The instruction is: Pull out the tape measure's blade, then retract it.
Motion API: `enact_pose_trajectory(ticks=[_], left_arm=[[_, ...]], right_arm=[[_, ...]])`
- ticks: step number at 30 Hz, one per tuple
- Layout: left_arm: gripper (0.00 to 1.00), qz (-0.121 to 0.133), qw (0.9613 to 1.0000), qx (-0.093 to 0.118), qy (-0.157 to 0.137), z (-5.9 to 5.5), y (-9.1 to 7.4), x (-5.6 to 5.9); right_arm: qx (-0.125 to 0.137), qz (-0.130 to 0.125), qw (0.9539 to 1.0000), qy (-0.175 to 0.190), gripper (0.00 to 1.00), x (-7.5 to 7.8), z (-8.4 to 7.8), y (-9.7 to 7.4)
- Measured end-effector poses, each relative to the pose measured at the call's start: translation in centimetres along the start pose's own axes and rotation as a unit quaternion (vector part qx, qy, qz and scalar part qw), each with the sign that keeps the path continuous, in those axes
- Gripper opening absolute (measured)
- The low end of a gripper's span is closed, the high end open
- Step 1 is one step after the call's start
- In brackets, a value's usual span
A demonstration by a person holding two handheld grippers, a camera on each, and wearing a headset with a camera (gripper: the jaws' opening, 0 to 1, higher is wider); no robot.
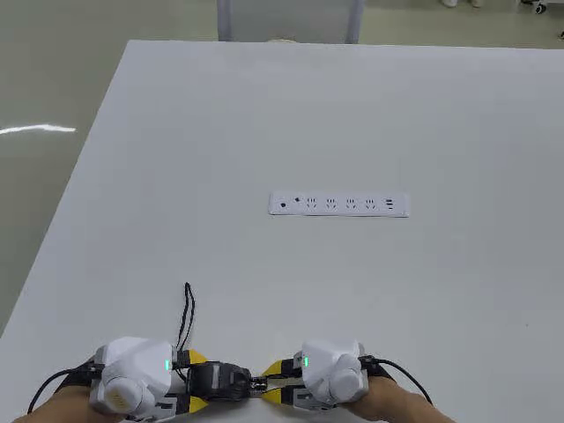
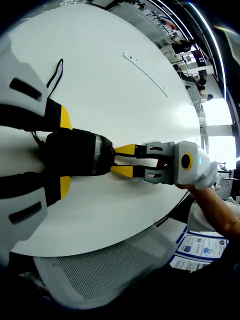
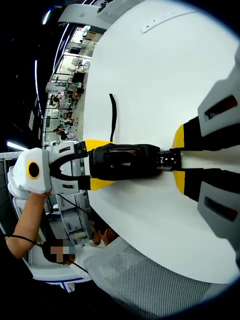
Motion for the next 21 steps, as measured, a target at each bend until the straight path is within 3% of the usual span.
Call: enact_pose_trajectory(ticks=[21], left_arm=[[0.27,-0.003,1.0,0.0,-0.004,0.1,0.1,0.0]], right_arm=[[-0.006,-0.002,1.0,0.005,0.1,0.0,-1.1,-1.5]])
Point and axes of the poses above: the centre of the closed fingertips' face, and the gripper's own axes: y roughly forward along the fingers, x roughly to its right, z roughly out of its top, the point moved 6 cm from there along -y, roughly backward along the fingers, and after that the axes turned 4 degrees about y, right-handed, at the moved point
